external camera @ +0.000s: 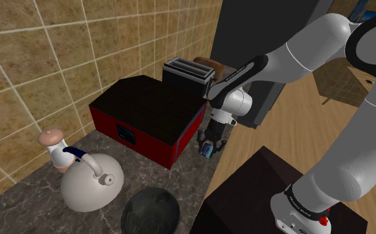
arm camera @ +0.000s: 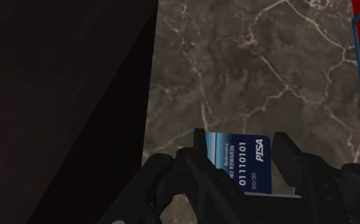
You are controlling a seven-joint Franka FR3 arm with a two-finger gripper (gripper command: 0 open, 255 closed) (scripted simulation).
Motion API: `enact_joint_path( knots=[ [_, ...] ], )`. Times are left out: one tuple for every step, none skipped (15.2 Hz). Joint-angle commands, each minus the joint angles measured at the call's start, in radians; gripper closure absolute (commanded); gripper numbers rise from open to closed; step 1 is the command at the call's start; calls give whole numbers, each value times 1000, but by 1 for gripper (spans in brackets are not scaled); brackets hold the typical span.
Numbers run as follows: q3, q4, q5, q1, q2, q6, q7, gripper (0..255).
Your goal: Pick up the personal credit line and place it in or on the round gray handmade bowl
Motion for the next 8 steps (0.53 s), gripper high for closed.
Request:
enact_joint_path(
  knots=[
    [0,0,0,0,0,0,0,255],
    [0,0,0,0,0,0,0,255],
    [0,0,0,0,0,0,0,255],
    [0,0,0,0,0,0,0,255],
    [-1,-2,-6,0,-15,-11,9,255],
    [-2,-4,-11,-1,-29,-23,17,255],
    [-3,-5,-16,-1,-44,-34,25,255],
    [-4,-7,-22,-2,-58,-46,34,255]
  ],
)
